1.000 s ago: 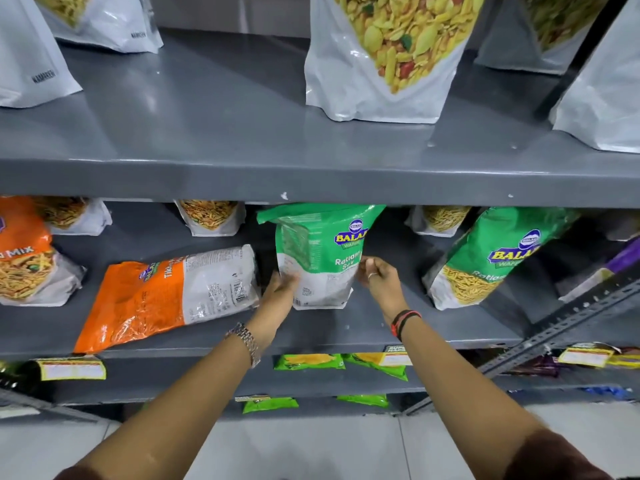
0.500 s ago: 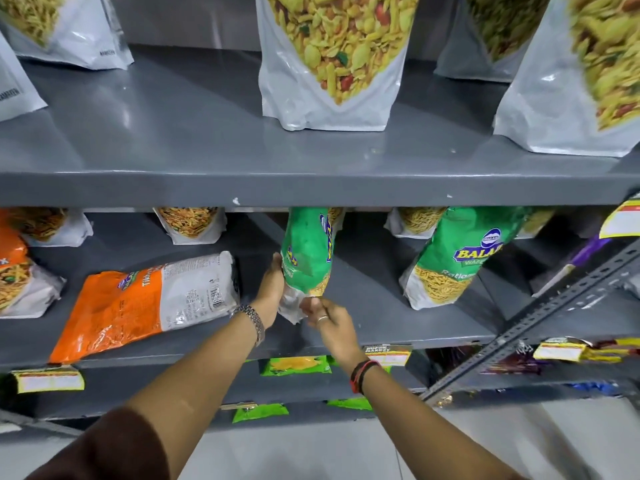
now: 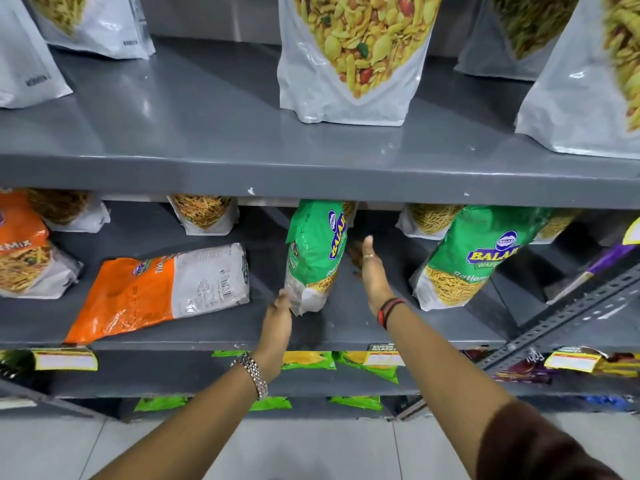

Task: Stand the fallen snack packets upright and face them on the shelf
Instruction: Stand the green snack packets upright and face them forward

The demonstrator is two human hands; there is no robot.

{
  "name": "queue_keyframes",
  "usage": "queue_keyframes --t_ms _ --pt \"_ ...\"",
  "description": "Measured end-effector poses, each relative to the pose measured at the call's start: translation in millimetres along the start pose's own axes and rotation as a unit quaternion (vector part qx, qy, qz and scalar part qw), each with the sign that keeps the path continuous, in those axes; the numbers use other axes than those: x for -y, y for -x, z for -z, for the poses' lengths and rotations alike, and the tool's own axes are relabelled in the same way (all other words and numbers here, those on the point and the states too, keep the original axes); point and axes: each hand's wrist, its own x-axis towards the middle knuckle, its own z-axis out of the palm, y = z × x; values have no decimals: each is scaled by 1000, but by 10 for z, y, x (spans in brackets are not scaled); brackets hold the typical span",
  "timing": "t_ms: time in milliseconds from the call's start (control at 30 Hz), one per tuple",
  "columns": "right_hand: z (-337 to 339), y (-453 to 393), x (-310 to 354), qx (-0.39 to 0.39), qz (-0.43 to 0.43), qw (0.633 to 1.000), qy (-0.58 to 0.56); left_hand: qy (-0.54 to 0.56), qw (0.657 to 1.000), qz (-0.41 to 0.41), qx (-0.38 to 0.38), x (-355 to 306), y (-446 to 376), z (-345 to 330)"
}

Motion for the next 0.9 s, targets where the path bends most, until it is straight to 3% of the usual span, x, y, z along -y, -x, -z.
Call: queue_keyframes --t_ms 100,200,300,467,700,900 --pt "-126 -155 226 62 -31 997 -22 28 996 8 85 59 101 -106" --pt "-190 -196 281 92 -55 994 -19 26 993 -2 119 -2 99 -171" --pt "-158 -123 212 99 -50 994 -8 37 994 28 98 -102 3 -168" --pt "39 105 40 65 -23 997 -29 39 997 10 71 -297 -172 -76" --pt "131 406 -229 44 -7 997 -67 -4 993 -8 114 -493 -308 -84" --pt "63 525 -342 20 -100 995 7 35 996 -9 80 -329 -179 131"
